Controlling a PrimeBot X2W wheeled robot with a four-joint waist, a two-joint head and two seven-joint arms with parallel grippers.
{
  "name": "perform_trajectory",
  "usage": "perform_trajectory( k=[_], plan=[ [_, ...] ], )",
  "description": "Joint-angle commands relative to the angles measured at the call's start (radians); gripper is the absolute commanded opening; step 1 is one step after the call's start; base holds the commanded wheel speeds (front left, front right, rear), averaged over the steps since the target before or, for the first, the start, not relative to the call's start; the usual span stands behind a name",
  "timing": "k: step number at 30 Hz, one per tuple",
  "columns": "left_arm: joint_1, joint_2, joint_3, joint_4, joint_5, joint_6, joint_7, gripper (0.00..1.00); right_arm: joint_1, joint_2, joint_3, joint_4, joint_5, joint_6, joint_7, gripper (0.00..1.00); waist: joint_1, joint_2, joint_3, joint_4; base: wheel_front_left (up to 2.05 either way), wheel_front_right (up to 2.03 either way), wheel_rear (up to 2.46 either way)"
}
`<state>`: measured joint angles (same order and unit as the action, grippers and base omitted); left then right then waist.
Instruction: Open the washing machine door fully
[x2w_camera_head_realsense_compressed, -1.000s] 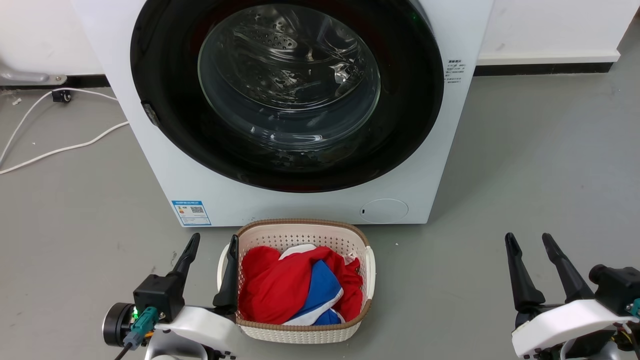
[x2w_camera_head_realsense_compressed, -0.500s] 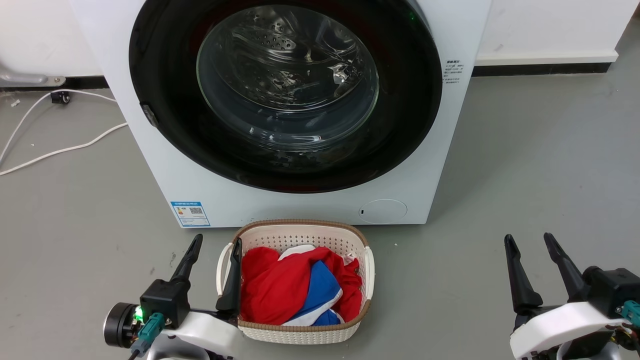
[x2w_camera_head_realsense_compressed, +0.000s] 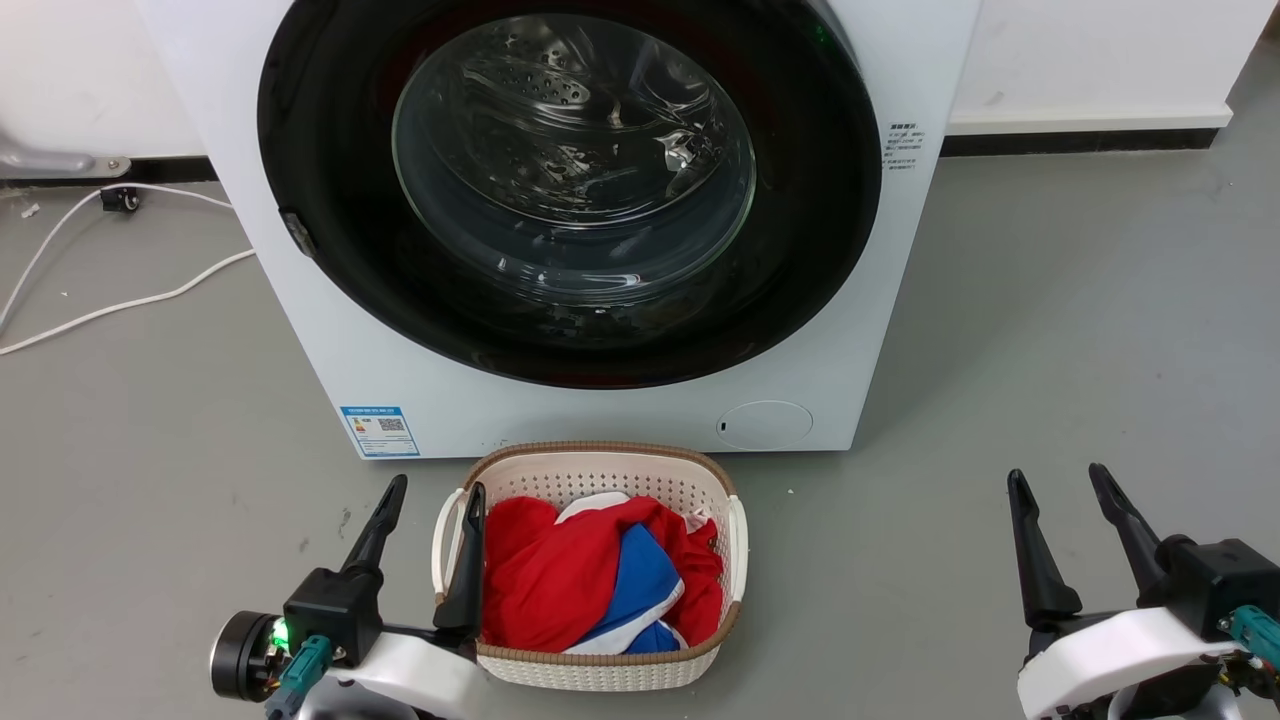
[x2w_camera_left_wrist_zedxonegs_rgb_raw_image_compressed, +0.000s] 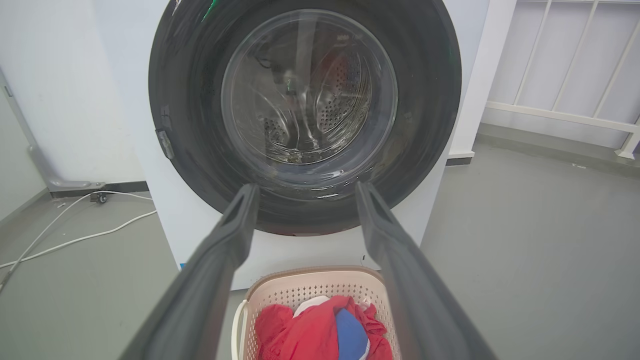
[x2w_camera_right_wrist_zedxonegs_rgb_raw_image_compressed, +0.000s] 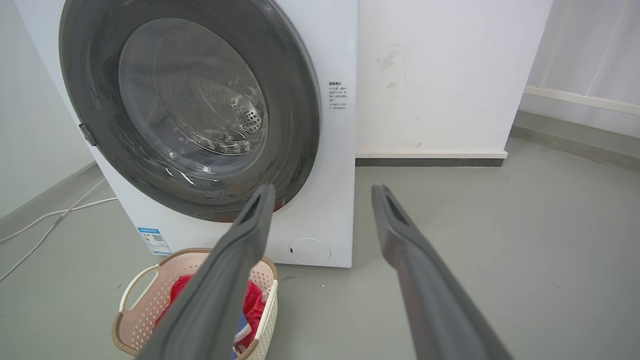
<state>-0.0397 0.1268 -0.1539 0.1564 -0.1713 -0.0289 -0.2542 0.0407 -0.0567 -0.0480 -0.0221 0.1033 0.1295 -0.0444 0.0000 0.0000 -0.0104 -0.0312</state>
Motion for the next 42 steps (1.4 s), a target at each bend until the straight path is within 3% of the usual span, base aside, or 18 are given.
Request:
perform_trajectory(
  k=[1, 24, 25, 26, 27, 28, 34, 36, 39, 42],
  plan=[
    [0.008, -0.003, 0.002, 0.002, 0.007, -0.006, -0.007, 1.00, 0.000, 0.004, -0.001, 0.002, -0.014, 0.002, -0.009, 1.00, 0.0000, 0.0000, 0.000, -0.001, 0.00, 0.00, 0.00],
    [0.003, -0.032, 0.045, 0.036, 0.027, -0.029, -0.011, 1.00, -0.021, 0.007, 0.001, 0.042, -0.009, 0.001, -0.039, 1.00, 0.0000, 0.0000, 0.002, -0.001, 0.00, 0.00, 0.00],
    [0.003, -0.033, 0.045, 0.036, 0.028, -0.030, -0.011, 1.00, -0.022, 0.007, 0.000, 0.043, -0.005, 0.001, -0.038, 0.86, 0.0000, 0.0000, 0.002, -0.001, 0.00, 0.00, 0.00],
    [0.003, -0.034, 0.046, 0.037, 0.029, -0.030, -0.011, 1.00, -0.022, 0.007, 0.001, 0.044, -0.004, 0.001, -0.038, 0.30, 0.0000, 0.0000, 0.001, -0.001, 0.00, 0.00, 0.00],
    [0.004, -0.034, 0.048, 0.037, 0.029, -0.029, -0.011, 1.00, -0.022, 0.007, 0.000, 0.045, -0.003, 0.001, -0.037, 0.05, 0.0000, 0.0000, 0.001, -0.001, 0.00, 0.00, 0.00],
    [0.004, -0.035, 0.049, 0.037, 0.029, -0.030, -0.011, 1.00, -0.022, 0.007, -0.002, 0.045, 0.000, 0.001, -0.037, 0.00, 0.0000, 0.0000, 0.001, -0.002, 0.00, 0.00, 0.00],
    [0.004, -0.040, 0.052, 0.036, 0.036, -0.032, -0.011, 1.00, -0.024, 0.007, -0.020, 0.046, 0.039, 0.001, -0.024, 0.00, 0.0000, 0.0000, 0.002, -0.001, 0.00, 0.00, 0.00],
    [0.001, -0.043, 0.053, 0.036, 0.037, -0.034, -0.011, 1.00, -0.025, 0.007, -0.030, 0.053, 0.103, 0.001, -0.015, 0.00, 0.0000, 0.0000, 0.002, -0.001, 0.00, 0.00, 0.00],
    [0.000, -0.046, 0.056, 0.037, 0.035, -0.035, -0.011, 1.00, -0.027, 0.007, -0.044, 0.067, 0.288, 0.001, 0.007, 0.00, 0.0000, 0.0000, 0.001, 0.001, 0.00, 0.00, 0.00],
    [-0.001, -0.049, 0.057, 0.038, 0.038, -0.037, -0.011, 1.00, -0.032, 0.007, -0.046, 0.074, 0.554, 0.001, 0.033, 0.00, 0.0000, 0.0000, 0.000, 0.002, 0.00, 0.00, 0.00]
  ],
)
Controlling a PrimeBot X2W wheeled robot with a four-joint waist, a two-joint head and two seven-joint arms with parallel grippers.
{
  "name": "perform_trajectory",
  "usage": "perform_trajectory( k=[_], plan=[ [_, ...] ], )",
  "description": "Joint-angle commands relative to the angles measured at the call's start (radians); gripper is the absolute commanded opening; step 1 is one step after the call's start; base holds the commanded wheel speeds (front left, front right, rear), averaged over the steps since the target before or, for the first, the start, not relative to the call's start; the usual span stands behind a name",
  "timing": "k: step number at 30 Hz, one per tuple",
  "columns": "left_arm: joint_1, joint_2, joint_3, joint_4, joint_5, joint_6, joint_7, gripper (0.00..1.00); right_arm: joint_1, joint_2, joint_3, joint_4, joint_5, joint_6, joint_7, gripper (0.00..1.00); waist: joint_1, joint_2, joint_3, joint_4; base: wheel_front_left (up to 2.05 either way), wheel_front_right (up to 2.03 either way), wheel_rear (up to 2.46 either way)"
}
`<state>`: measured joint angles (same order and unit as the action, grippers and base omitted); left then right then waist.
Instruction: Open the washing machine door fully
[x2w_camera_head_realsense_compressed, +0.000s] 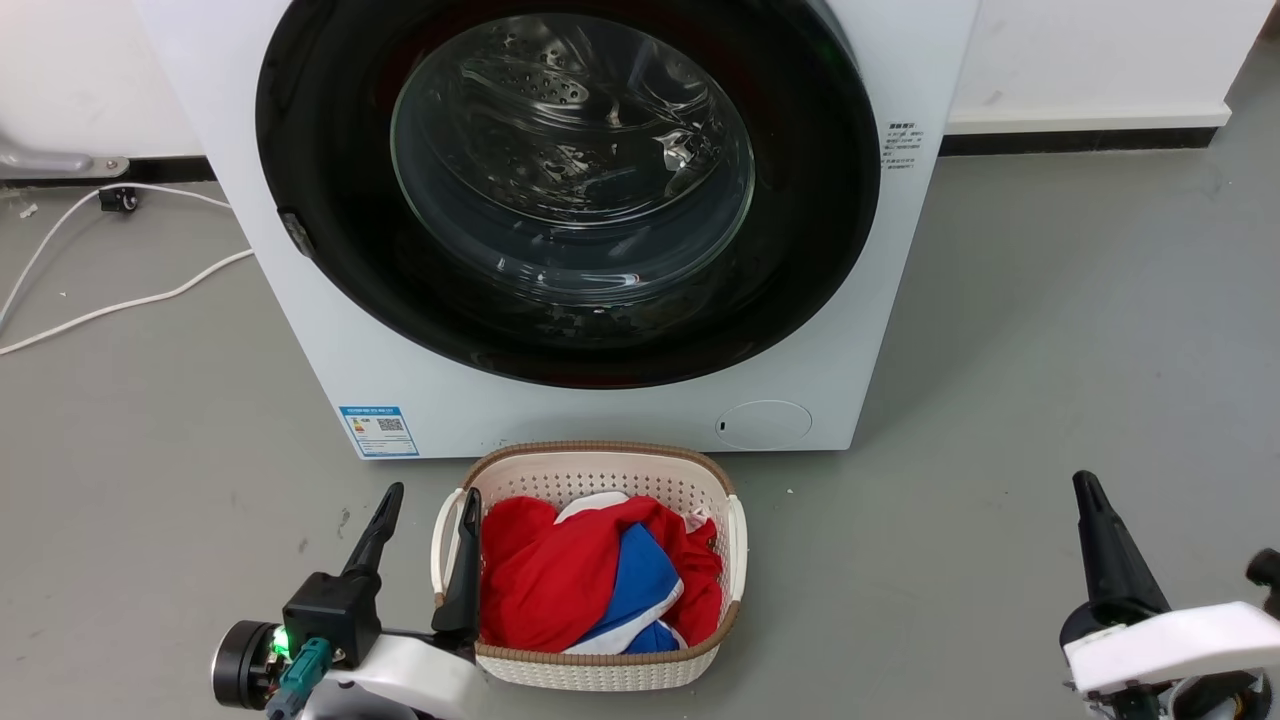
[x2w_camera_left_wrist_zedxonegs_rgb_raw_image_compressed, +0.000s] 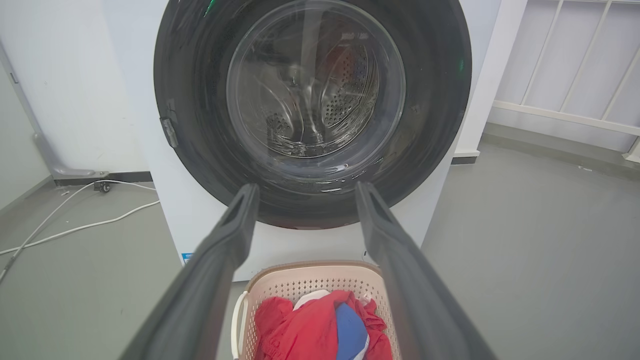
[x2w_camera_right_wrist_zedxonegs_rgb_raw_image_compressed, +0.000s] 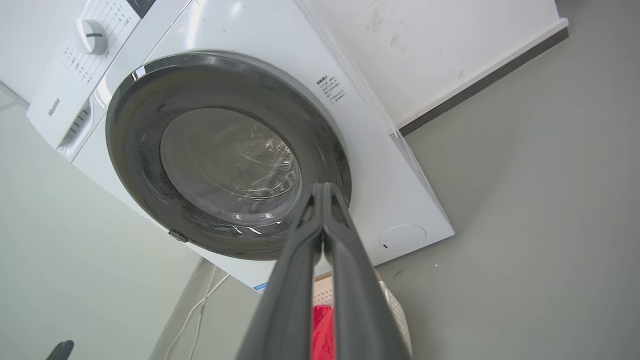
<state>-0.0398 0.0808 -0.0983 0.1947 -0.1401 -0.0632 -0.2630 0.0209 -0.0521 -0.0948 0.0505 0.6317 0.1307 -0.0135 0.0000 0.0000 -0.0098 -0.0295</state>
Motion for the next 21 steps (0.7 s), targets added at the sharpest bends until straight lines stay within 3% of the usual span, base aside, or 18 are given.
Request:
perform_trajectory(
  k=[1, 7, 10, 14, 21],
  plan=[
    [-0.001, -0.004, 0.002, -0.001, 0.006, -0.003, -0.003, 1.00, -0.013, 0.002, -0.001, 0.002, 0.097, 0.000, 0.008, 0.00, 0.0000, 0.0000, 0.000, 0.000, 0.00, 0.00, 0.00],
    [-0.005, -0.009, 0.001, -0.008, 0.004, -0.010, -0.003, 1.00, -0.035, 0.002, -0.012, 0.039, 0.557, 0.000, 0.023, 0.00, 0.0000, 0.0000, 0.008, 0.000, 0.00, 0.00, 0.00],
    [-0.018, -0.010, 0.000, -0.016, 0.010, -0.013, -0.003, 1.00, -0.068, 0.002, -0.029, 0.063, 0.730, 0.000, 0.031, 0.00, 0.0000, 0.0000, 0.029, 0.000, 0.00, 0.00, 0.00],
    [-0.037, -0.013, -0.002, -0.030, 0.013, -0.014, -0.002, 1.00, -0.140, 0.002, -0.065, 0.107, 0.882, 0.000, 0.057, 0.00, 0.0000, 0.0000, 0.073, 0.000, 0.00, 0.00, 0.00],
    [-0.088, -0.017, -0.010, -0.054, 0.022, -0.015, -0.002, 1.00, -0.300, -0.036, -0.115, 0.204, 0.997, 0.000, 0.114, 0.00, 0.0000, 0.0000, 0.165, 0.004, 0.00, 0.00, 0.00]
  ],
)
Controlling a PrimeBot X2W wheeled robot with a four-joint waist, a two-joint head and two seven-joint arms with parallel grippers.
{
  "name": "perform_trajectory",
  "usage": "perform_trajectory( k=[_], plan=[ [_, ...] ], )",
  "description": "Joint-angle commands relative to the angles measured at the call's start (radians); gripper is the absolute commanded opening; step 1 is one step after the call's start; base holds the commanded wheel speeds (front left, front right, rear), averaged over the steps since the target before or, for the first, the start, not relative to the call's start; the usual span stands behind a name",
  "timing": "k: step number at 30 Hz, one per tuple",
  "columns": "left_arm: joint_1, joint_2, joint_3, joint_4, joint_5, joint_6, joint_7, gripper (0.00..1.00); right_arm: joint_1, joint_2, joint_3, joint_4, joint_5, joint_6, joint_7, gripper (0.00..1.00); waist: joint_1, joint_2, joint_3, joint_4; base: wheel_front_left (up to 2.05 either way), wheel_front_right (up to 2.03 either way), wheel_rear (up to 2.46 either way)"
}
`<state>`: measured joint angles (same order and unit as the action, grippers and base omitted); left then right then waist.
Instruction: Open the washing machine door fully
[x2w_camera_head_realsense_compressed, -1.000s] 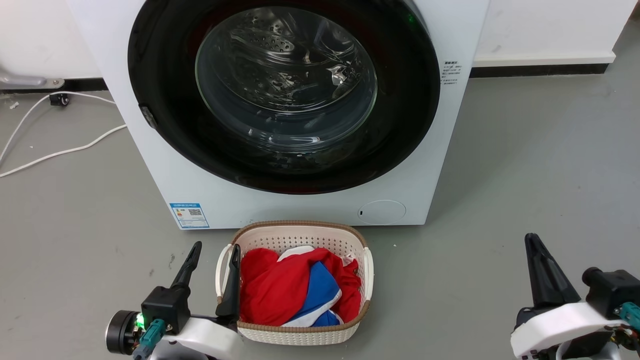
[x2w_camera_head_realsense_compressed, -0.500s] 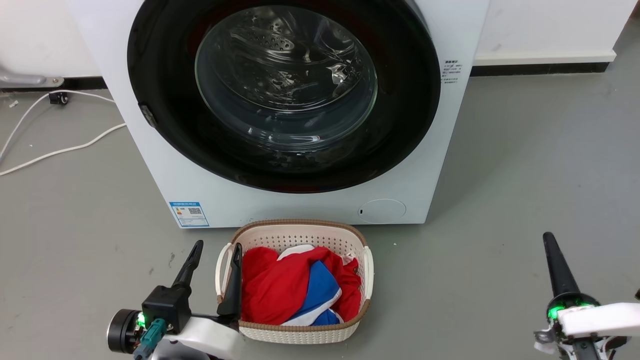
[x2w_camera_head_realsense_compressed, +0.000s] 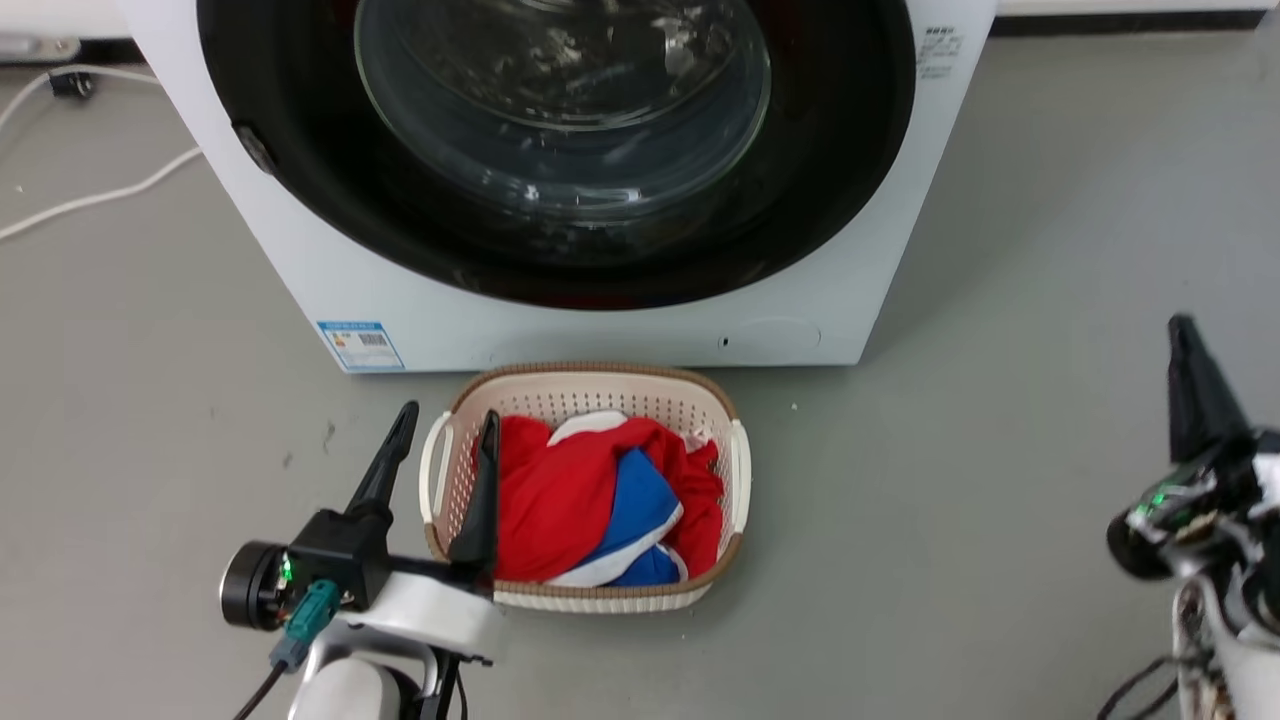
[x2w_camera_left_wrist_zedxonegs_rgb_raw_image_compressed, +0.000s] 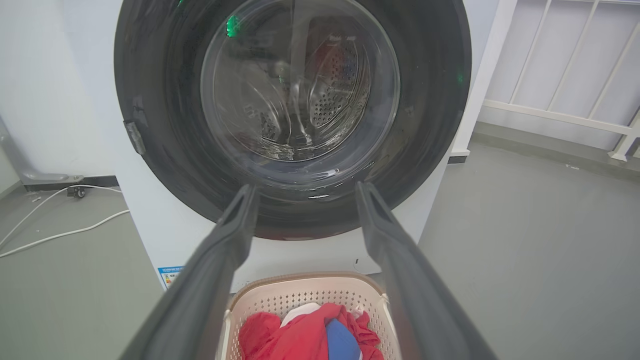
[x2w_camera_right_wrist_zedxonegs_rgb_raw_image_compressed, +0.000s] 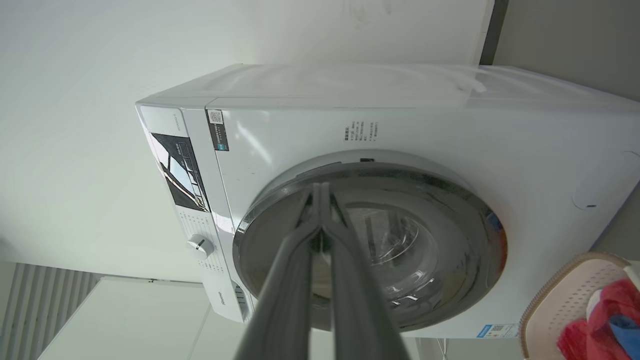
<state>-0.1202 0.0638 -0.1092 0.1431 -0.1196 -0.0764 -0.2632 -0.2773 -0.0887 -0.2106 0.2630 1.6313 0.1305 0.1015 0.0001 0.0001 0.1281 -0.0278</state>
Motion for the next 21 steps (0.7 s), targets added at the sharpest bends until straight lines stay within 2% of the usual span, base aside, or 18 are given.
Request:
perform_trajectory(
  k=[1, 12, 21],
  plan=[
    [-0.020, -0.001, 0.000, -0.006, 0.002, -0.002, -0.002, 1.00, -0.036, -0.011, -0.002, 0.012, 0.008, 0.000, 0.006, 0.00, -0.0001, -0.0001, 0.043, 0.004, 0.00, 0.00, 0.00],
    [-0.127, -0.007, -0.030, -0.029, 0.022, -0.004, -0.002, 1.00, -0.387, -0.160, 0.035, 0.242, 0.121, 0.000, 0.119, 0.00, -0.0001, -0.0001, 0.190, 0.043, 0.00, 0.00, 0.00],
    [-0.161, -0.011, -0.065, -0.040, 0.014, 0.002, -0.002, 1.00, -0.636, -0.270, 0.168, 0.482, 0.115, 0.000, 0.238, 0.00, -0.0001, -0.0001, 0.244, 0.073, 0.00, 0.00, 0.00]
  ],
)
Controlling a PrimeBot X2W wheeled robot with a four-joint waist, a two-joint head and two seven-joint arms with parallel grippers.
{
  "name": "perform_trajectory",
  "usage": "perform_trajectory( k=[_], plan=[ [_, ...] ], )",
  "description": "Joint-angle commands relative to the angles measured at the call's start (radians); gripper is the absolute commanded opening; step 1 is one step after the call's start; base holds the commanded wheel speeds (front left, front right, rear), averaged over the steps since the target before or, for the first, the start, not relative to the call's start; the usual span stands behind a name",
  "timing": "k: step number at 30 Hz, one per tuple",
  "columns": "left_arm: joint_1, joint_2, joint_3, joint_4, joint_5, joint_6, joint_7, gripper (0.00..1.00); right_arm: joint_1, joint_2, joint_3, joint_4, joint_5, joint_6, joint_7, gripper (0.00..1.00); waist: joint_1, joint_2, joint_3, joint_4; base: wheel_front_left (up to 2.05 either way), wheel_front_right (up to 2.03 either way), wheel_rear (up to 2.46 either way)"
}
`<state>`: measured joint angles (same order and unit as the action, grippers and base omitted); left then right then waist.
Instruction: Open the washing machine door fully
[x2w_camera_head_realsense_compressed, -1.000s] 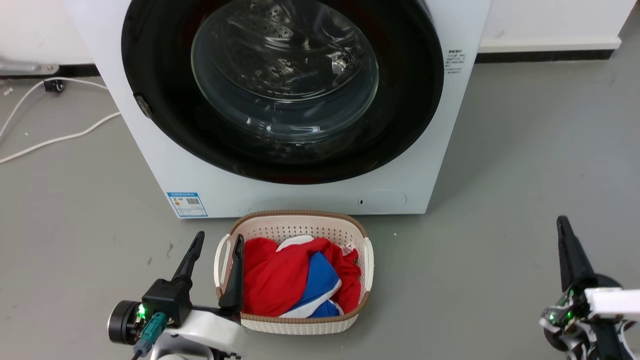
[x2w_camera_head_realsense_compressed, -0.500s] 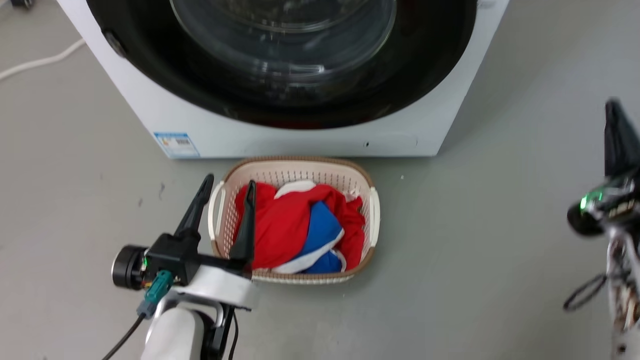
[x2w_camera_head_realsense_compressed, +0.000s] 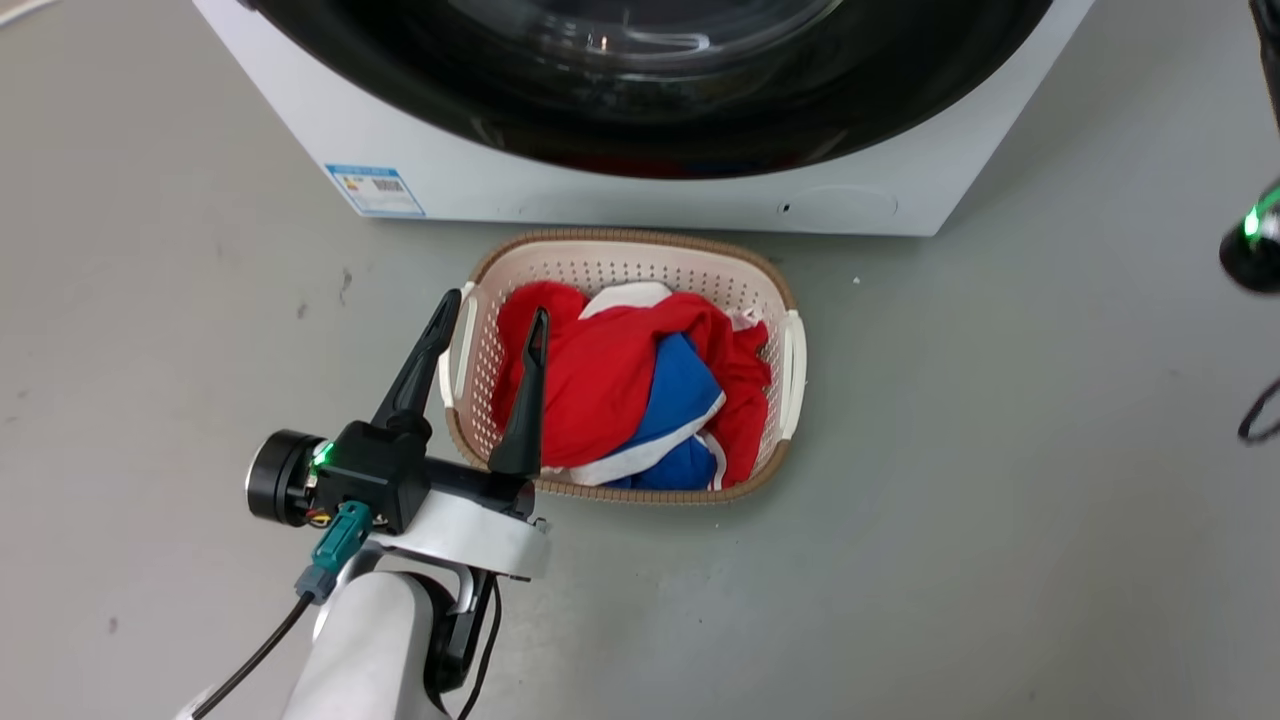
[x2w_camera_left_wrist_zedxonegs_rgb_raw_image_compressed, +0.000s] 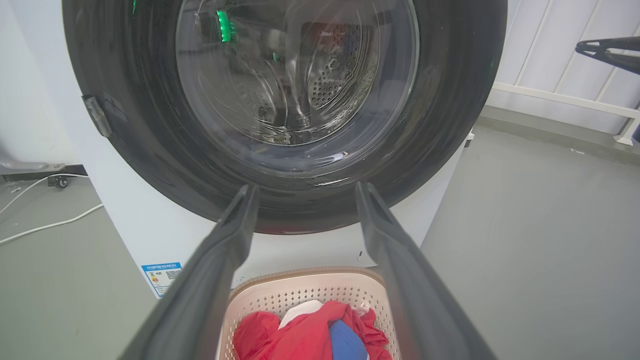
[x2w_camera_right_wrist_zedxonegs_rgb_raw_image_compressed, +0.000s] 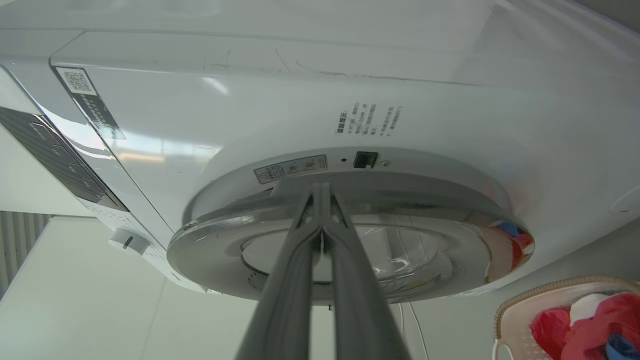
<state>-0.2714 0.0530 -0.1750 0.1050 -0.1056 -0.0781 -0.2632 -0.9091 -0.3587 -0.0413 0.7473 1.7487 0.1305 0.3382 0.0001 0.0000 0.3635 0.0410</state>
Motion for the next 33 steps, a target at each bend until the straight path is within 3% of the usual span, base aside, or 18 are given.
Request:
perform_trajectory(
  k=[1, 10, 18, 27, 33],
  plan=[
    [-0.014, 0.000, -0.001, -0.003, 0.001, 0.004, -0.002, 1.00, -0.035, -0.004, 0.013, 0.019, -0.005, 0.000, 0.010, 0.00, -0.0001, 0.0000, 0.017, 0.006, 0.00, 0.00, 0.00],
    [-0.053, -0.001, -0.017, -0.030, 0.013, 0.009, -0.002, 1.00, -0.303, -0.016, 0.139, 0.188, -0.061, 0.000, 0.079, 0.00, -0.0001, 0.0000, 0.094, 0.015, 0.00, 0.00, 0.00],
    [-0.090, -0.002, -0.031, -0.051, 0.008, 0.016, -0.002, 1.00, -0.463, -0.001, 0.215, 0.264, -0.123, 0.000, 0.103, 0.00, -0.0001, 0.0000, 0.157, 0.022, 0.00, 0.00, 0.00],
    [-0.109, -0.003, -0.037, -0.057, 0.005, 0.025, -0.002, 1.00, -0.536, 0.011, 0.258, 0.278, -0.159, 0.000, 0.137, 0.00, -0.0001, 0.0000, 0.194, 0.023, 0.00, 0.00, 0.00],
    [-0.113, -0.003, -0.037, -0.049, 0.015, 0.030, -0.002, 1.00, -0.515, 0.026, 0.295, 0.253, -0.166, 0.002, 0.225, 0.00, -0.0001, 0.0000, 0.192, 0.014, 0.00, 0.00, 0.00]
  ],
)
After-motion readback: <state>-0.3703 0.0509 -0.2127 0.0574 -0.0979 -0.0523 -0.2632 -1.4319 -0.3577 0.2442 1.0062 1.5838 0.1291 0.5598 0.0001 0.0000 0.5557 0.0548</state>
